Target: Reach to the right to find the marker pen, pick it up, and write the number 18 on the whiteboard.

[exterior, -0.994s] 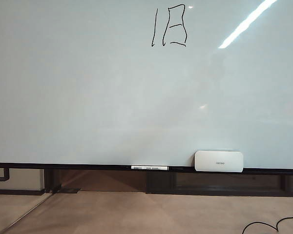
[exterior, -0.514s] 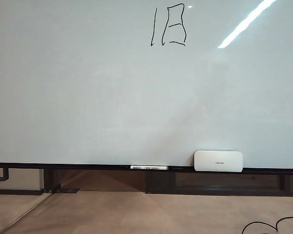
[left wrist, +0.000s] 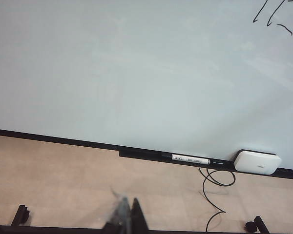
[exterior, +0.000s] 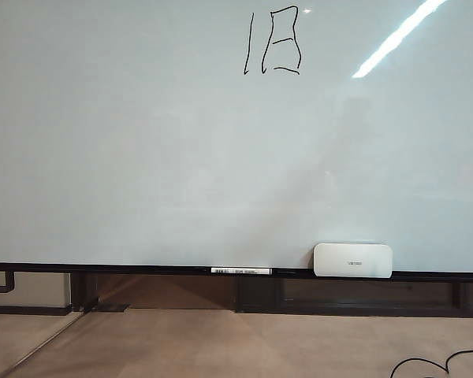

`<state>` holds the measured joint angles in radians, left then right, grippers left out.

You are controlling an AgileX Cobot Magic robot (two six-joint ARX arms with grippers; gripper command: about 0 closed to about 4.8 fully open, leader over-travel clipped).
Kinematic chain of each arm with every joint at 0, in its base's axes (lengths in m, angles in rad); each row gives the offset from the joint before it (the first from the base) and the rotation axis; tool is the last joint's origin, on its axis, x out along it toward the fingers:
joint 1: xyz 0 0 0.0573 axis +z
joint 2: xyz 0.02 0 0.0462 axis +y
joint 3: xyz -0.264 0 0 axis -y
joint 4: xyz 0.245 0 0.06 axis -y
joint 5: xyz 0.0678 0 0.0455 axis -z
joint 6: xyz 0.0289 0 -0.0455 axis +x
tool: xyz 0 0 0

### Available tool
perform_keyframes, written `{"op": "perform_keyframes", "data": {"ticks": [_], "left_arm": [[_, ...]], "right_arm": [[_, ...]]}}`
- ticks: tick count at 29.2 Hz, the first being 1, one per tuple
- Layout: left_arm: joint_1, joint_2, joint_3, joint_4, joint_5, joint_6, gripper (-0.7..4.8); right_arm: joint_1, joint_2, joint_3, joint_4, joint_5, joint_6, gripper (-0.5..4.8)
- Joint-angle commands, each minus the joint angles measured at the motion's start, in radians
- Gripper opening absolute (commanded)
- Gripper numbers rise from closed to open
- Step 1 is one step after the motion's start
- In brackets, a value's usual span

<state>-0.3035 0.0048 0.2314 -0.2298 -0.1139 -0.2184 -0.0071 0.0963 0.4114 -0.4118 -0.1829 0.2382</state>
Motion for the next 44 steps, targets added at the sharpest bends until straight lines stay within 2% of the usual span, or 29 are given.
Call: {"op": "perform_keyframes", "data": {"ticks": [1,32,36,44], "left_arm": [[-0.001,0.001,0.005,0.004,-0.002,0.001,-0.05],[0.004,-0.002,0.003,-0.001,-0.002,0.001,-0.04],[0.062,-0.002,0.001,0.0,0.01,0.001,-0.05],[0.246,-0.002,-0.057,0.0,0.003,0.001,-0.05]], "right_arm": [[0.001,-0.002,0.005,-0.016,-0.006,0.02,-0.01],[0.001,-0.013,0.005,-0.019,0.002,0.023,-0.01],[0.0,-0.077,-0.009,-0.019,0.002,0.023,-0.01],[0.0,-0.092,-0.04,-0.011,0.002,0.023,-0.01]]}}
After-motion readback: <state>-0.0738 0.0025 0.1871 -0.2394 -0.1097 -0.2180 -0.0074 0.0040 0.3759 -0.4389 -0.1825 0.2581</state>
